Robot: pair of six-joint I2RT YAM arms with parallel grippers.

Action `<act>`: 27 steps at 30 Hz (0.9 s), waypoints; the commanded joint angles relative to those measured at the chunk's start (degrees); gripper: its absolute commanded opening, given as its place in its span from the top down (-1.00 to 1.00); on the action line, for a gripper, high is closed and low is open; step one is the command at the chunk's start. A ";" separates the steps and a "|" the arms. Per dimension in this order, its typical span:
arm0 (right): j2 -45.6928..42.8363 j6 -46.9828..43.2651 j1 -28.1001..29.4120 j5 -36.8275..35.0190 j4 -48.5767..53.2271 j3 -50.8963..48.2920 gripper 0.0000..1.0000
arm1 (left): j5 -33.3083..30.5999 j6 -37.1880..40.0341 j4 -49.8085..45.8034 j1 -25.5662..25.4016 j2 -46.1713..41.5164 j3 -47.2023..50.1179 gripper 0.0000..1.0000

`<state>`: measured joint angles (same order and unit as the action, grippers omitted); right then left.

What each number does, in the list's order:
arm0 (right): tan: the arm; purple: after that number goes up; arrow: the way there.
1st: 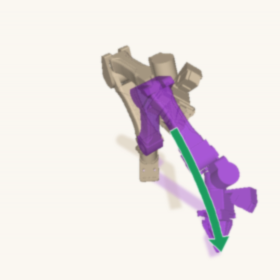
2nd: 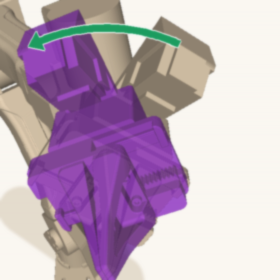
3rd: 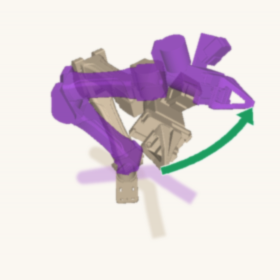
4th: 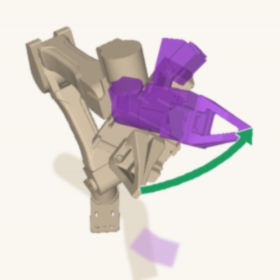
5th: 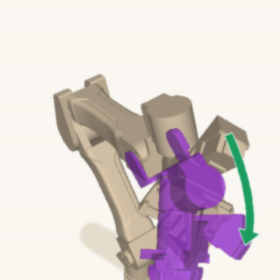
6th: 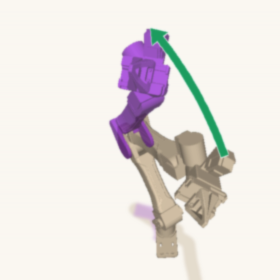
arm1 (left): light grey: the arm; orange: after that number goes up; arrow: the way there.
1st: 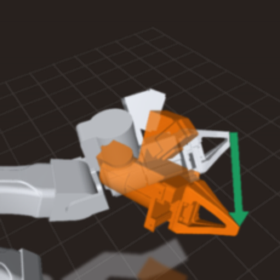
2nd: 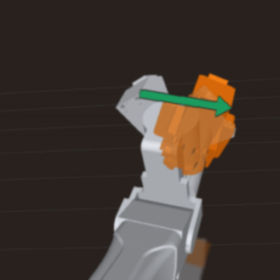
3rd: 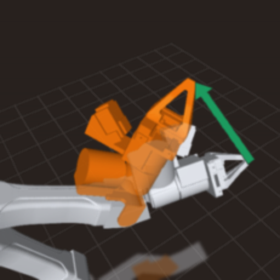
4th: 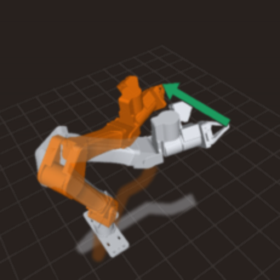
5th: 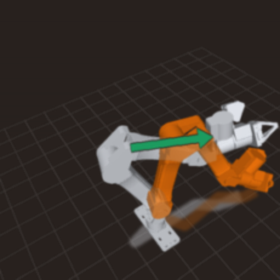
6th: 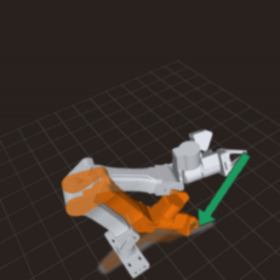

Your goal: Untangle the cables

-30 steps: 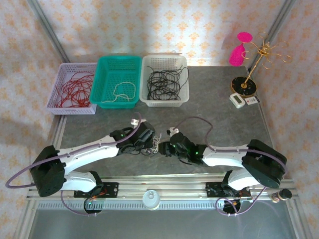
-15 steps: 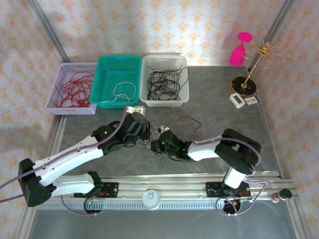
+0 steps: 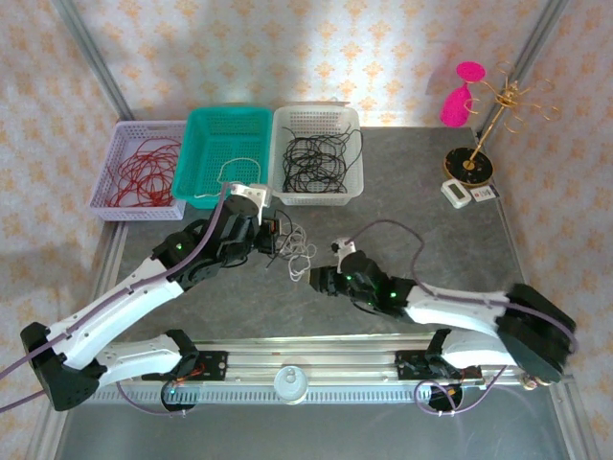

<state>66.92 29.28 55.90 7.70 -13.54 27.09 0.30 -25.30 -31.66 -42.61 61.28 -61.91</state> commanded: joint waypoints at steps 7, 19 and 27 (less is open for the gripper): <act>-11.46 -8.33 -1.63 0.69 -3.75 1.38 -0.41 | 7.68 4.74 3.31 0.42 1.27 -0.79 1.00; 18.03 -1.25 -5.10 -3.50 -16.86 12.50 -0.33 | 12.26 4.08 5.48 -0.04 -1.84 -1.58 1.00; 27.65 5.87 -4.92 -3.44 -20.73 6.04 -0.05 | 14.22 4.46 7.23 -0.18 -3.71 -5.34 1.00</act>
<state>93.47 31.20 50.83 6.15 -31.16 35.66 13.08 -21.93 -27.73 -42.65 59.16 -64.29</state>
